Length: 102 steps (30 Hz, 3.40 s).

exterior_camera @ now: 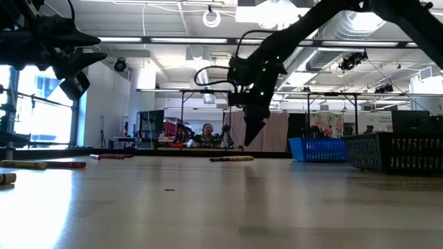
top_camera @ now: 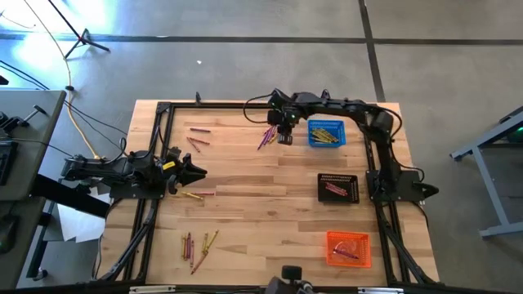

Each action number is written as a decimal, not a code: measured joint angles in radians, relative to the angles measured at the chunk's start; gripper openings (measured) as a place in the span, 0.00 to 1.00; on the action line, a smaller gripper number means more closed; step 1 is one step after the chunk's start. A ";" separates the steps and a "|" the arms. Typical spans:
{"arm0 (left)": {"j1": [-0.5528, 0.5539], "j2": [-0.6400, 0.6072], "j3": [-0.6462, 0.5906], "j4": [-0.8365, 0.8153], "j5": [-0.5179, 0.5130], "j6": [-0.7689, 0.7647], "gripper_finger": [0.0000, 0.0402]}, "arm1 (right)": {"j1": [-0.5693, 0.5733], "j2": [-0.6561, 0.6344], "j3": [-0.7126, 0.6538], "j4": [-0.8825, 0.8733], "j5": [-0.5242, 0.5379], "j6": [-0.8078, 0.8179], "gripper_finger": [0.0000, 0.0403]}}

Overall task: Sort crayons
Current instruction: Put the yellow crayon into the blue bin

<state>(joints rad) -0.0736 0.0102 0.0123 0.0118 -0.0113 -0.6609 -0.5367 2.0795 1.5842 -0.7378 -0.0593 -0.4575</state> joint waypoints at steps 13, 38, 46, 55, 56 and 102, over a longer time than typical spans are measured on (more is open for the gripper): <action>0.000 0.000 0.000 0.000 0.000 0.000 0.25 | -0.027 0.048 0.037 -0.054 -0.001 -0.274 0.18; 0.000 0.000 0.000 0.000 0.000 0.000 0.25 | -0.020 0.097 0.036 -0.025 -0.045 -0.345 0.18; 0.000 0.000 0.000 0.000 0.000 0.000 0.25 | -0.021 0.120 0.042 -0.041 -0.064 -0.325 0.18; 0.000 0.000 0.000 0.000 0.000 0.000 0.25 | -0.018 0.124 0.042 -0.135 -0.064 -0.230 0.16; 0.000 0.000 0.000 0.000 0.000 0.000 0.25 | -0.017 0.124 0.042 -0.153 -0.066 -0.219 0.14; 0.000 0.000 0.000 0.000 0.000 0.000 0.25 | -0.328 -0.277 -0.200 -0.557 -0.055 0.031 0.01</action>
<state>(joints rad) -0.0735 0.0105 0.0120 0.0120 -0.0113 -0.6609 -0.8651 1.8022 1.3840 -1.2946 -0.1147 -0.4267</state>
